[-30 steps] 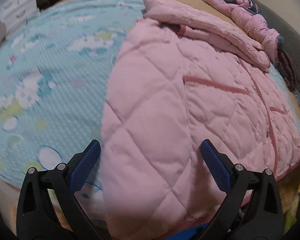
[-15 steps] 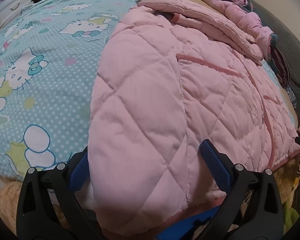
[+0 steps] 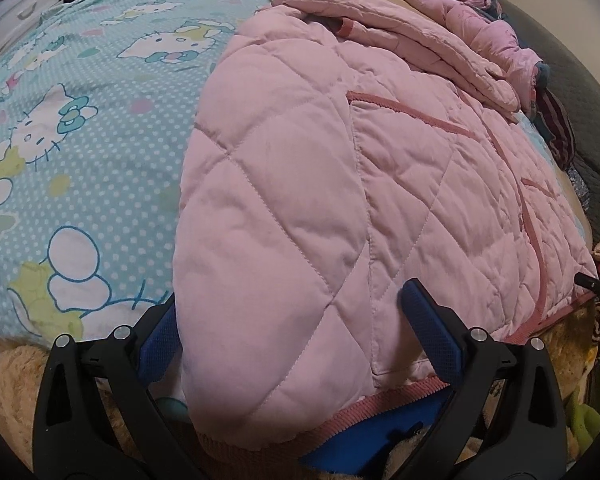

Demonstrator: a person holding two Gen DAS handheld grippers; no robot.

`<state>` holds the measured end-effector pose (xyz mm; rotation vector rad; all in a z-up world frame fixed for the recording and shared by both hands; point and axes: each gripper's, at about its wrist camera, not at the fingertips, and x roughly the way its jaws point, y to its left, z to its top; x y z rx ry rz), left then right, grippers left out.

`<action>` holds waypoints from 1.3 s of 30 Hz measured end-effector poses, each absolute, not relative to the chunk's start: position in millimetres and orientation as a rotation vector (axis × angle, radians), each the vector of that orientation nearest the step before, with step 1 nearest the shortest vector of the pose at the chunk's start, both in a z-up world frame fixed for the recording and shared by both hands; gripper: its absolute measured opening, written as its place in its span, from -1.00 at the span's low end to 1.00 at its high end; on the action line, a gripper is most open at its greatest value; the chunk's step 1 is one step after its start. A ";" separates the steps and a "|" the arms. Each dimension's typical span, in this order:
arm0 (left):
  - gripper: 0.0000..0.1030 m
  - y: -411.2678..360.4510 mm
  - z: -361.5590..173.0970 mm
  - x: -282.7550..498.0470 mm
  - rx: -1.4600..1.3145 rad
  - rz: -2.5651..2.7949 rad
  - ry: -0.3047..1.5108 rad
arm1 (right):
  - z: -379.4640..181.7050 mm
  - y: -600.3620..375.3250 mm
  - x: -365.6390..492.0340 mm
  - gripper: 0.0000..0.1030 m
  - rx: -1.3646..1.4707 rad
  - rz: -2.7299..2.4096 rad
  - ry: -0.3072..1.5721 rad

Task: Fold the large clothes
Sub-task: 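Close the right tool on the hem trim while the left tool grasps the hem, then lift the hem with both tools and fold it over toward the collar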

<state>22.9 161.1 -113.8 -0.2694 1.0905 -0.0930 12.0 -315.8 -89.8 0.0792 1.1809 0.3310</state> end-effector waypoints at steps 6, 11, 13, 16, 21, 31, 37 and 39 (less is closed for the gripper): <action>0.82 162.0 -114.9 21.8 -0.276 -0.091 1.093 | -69.1 -319.1 3.3 -0.47 0.135 0.401 1.073; 0.77 160.6 -113.8 21.2 -0.270 -0.083 1.091 | -40.5 -317.6 2.3 -0.55 0.185 0.446 0.942; 0.48 160.6 -110.9 20.6 -0.269 -0.076 1.081 | -29.0 -320.3 4.4 -0.57 0.216 0.457 0.901; -0.08 161.0 -104.3 18.9 -0.282 -0.087 1.065 | -15.2 -324.6 8.5 -0.58 0.267 0.479 0.842; -0.60 152.5 -93.2 17.8 -0.234 -0.095 1.036 | -7.6 -322.8 16.2 -0.59 0.313 0.488 0.787; -0.81 141.0 -42.5 18.5 -0.245 -0.164 0.882 | -4.4 -330.3 18.9 -0.59 0.392 0.483 0.731; -0.82 135.6 -8.8 31.3 -0.246 -0.213 0.797 | 8.4 -336.0 30.2 -0.60 0.458 0.495 0.685; -0.82 135.6 0.9 35.4 -0.253 -0.221 0.772 | 15.7 -337.1 37.2 -0.61 0.476 0.504 0.667</action>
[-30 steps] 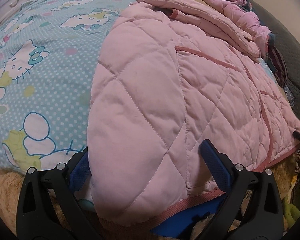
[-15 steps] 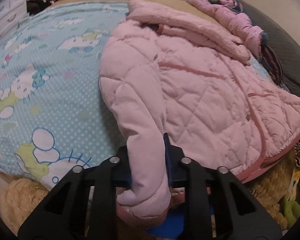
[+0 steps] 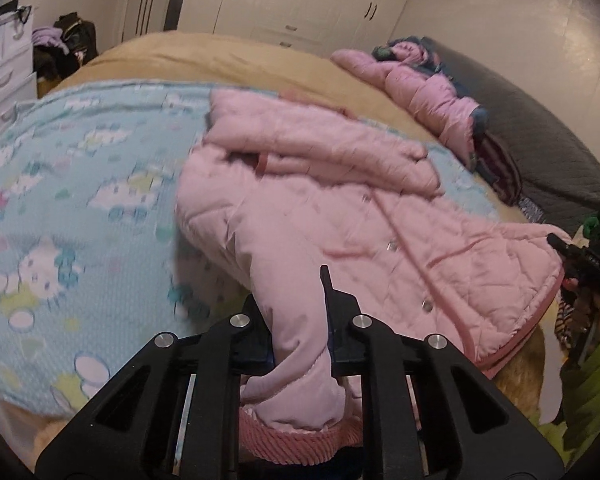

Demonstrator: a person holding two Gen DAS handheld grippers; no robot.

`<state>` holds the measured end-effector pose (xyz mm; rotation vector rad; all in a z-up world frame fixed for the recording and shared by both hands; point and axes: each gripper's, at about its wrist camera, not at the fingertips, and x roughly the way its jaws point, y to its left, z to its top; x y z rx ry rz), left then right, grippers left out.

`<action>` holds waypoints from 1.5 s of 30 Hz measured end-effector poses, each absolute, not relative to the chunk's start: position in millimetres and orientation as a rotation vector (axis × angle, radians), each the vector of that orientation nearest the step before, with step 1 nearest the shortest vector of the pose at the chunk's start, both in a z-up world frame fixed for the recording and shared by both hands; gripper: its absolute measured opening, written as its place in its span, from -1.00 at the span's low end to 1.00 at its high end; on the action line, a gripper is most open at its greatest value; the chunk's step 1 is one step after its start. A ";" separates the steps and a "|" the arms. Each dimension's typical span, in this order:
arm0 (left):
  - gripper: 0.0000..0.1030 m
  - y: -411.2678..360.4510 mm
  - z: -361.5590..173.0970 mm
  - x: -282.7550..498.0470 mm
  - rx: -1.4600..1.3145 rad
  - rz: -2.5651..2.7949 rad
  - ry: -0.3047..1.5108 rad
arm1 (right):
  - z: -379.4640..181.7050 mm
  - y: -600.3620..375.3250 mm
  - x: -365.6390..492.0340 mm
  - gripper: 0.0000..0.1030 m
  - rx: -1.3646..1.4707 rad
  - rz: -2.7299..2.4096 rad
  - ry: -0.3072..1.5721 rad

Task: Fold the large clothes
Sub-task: 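Lift the hem with both tools and fold it over toward the collar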

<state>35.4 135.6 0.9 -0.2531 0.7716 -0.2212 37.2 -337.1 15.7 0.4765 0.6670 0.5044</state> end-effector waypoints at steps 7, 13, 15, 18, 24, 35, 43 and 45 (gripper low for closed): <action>-0.83 137.4 34.1 60.9 -0.267 -0.235 0.686 | 37.8 -341.0 63.9 -0.62 0.520 0.517 0.629; -0.83 140.1 55.8 89.6 -0.278 -0.237 0.644 | 57.2 -342.8 93.5 -0.62 0.554 0.528 0.621; -0.83 144.4 61.6 98.4 -0.301 -0.236 0.635 | 63.4 -344.6 104.4 -0.62 0.563 0.529 0.618; -0.83 151.1 71.5 113.9 -0.321 -0.230 0.623 | 69.6 -347.7 120.4 -0.62 0.581 0.530 0.623; -0.83 157.7 87.3 145.8 -0.343 -0.222 0.623 | 86.6 -350.2 157.5 -0.62 0.590 0.512 0.636; -0.83 173.9 103.3 208.8 -0.369 -0.178 0.611 | 106.4 -350.8 234.7 -0.62 0.612 0.459 0.640; -0.82 185.6 100.6 253.8 -0.366 -0.128 0.628 | 106.3 -347.6 283.4 -0.63 0.581 0.421 0.640; -0.82 187.3 99.6 262.9 -0.362 -0.121 0.631 | 104.6 -348.0 293.0 -0.63 0.582 0.411 0.644</action>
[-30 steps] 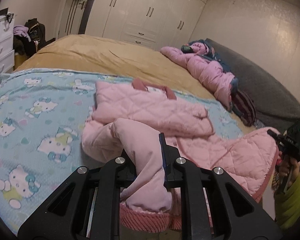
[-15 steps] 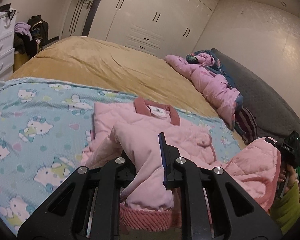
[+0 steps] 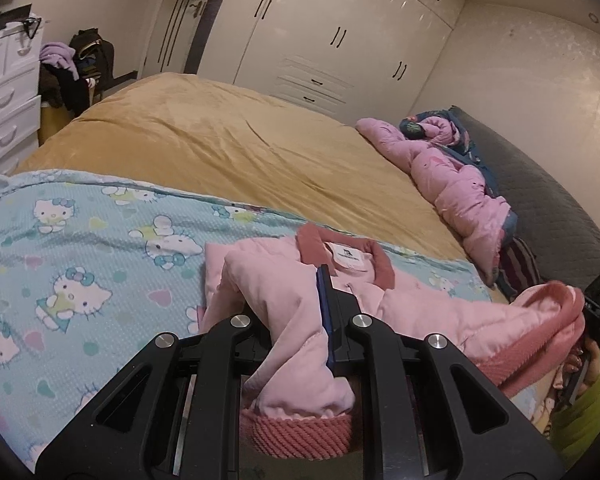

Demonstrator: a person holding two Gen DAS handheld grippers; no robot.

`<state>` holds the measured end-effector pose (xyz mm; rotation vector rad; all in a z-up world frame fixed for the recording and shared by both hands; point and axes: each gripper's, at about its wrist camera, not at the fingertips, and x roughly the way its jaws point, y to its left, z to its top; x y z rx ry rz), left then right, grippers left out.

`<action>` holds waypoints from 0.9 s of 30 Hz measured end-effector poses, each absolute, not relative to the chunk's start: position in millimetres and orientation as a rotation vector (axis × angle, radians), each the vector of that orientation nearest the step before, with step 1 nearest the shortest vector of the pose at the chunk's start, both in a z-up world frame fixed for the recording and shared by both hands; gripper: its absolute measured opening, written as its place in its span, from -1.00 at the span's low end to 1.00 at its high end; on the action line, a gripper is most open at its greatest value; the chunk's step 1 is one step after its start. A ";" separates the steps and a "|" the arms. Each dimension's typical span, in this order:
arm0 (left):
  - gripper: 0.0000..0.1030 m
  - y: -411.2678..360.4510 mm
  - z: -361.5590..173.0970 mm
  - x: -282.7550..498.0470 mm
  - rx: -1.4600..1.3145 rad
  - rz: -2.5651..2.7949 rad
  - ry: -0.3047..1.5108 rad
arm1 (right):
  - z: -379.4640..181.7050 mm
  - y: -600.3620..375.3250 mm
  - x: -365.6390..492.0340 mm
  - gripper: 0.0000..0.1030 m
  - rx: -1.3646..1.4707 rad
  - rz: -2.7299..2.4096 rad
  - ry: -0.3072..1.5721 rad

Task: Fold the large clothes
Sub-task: 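Lift the hem with both tools and fold it over toward the collar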

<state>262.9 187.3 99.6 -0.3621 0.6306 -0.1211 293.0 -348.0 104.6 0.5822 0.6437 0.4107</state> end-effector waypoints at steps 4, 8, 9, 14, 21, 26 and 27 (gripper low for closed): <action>-0.82 188.1 96.1 280.2 -0.354 -0.106 0.641 | 97.1 -349.7 312.5 -0.63 0.585 0.381 0.658; -0.82 186.4 90.3 296.0 -0.335 -0.095 0.657 | 83.5 -352.0 330.0 -0.62 0.601 0.353 0.679; -0.82 185.7 88.8 299.0 -0.328 -0.093 0.660 | 79.4 -352.5 334.7 -0.62 0.606 0.346 0.685; -0.82 181.6 79.0 319.2 -0.291 -0.078 0.692 | 61.5 -354.1 354.6 -0.62 0.612 0.323 0.715; -0.82 183.9 60.5 341.9 -0.291 -0.059 0.728 | 45.6 -350.6 380.7 -0.60 0.606 0.307 0.763; -0.82 185.9 46.5 355.5 -0.302 -0.047 0.756 | 31.6 -354.1 393.4 -0.49 0.678 0.327 0.797; -0.82 186.1 43.4 358.0 -0.304 -0.045 0.763 | 30.0 -355.2 394.4 -0.43 0.696 0.333 0.800</action>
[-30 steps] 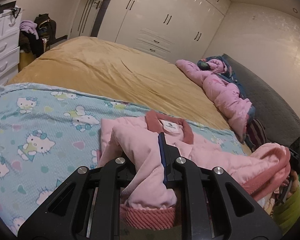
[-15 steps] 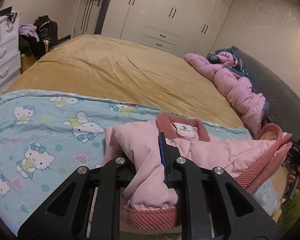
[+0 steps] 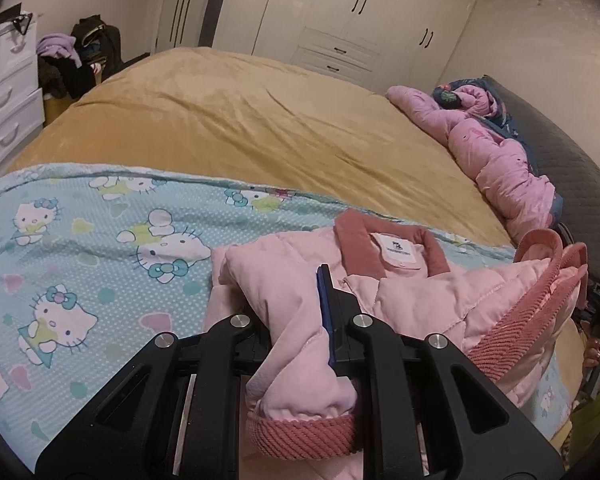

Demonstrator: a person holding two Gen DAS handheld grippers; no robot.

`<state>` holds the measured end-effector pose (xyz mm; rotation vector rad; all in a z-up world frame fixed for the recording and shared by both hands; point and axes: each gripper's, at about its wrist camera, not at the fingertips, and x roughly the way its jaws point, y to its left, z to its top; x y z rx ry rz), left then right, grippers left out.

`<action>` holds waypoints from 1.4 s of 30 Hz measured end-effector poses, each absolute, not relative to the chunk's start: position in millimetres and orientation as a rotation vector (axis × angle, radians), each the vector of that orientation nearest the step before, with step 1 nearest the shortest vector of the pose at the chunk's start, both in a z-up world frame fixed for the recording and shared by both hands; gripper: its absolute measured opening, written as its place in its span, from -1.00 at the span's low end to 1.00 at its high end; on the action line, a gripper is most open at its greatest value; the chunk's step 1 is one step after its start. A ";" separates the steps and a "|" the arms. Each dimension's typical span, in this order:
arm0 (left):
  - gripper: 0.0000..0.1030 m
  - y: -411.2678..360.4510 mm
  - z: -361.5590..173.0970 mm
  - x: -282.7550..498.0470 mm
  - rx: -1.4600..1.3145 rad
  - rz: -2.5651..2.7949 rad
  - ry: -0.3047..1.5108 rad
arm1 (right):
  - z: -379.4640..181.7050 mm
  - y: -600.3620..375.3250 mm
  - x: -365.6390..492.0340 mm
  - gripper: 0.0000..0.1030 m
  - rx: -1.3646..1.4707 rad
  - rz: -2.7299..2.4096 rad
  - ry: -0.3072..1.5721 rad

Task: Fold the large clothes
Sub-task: 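Lift the hem with both tools and fold it over toward the collar, then lay the hem on the folded sleeves and open both tools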

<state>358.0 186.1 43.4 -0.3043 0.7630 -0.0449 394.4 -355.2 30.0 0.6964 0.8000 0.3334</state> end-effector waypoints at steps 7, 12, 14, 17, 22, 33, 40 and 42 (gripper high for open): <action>-0.81 186.0 29.9 368.4 -0.307 -0.044 0.788 | 44.4 -356.1 390.3 0.67 0.721 0.394 0.750; -0.77 183.0 22.7 374.3 -0.304 -0.043 0.801 | 64.8 -311.5 366.8 0.69 0.484 0.442 0.717; -0.76 182.3 20.4 376.0 -0.303 -0.041 0.805 | 65.5 -284.5 355.4 0.69 0.358 0.469 0.722; -0.75 185.9 17.3 377.9 -0.330 -0.040 0.809 | 53.0 -225.4 335.5 0.69 0.139 0.548 0.756; -0.70 186.0 21.7 375.9 -0.336 -0.045 0.803 | -4.7 -154.3 327.4 0.69 0.042 0.650 0.940; 0.33 178.4 70.3 342.9 -0.406 -0.150 0.666 | -41.6 -112.1 358.8 0.77 0.003 0.485 0.989; 0.66 174.1 96.7 304.3 -0.301 -0.063 0.489 | -40.7 -107.5 365.9 0.77 0.011 0.481 0.968; 0.77 177.1 89.6 308.0 -0.272 -0.040 0.515 | -38.6 -115.3 365.0 0.76 0.018 0.488 0.953</action>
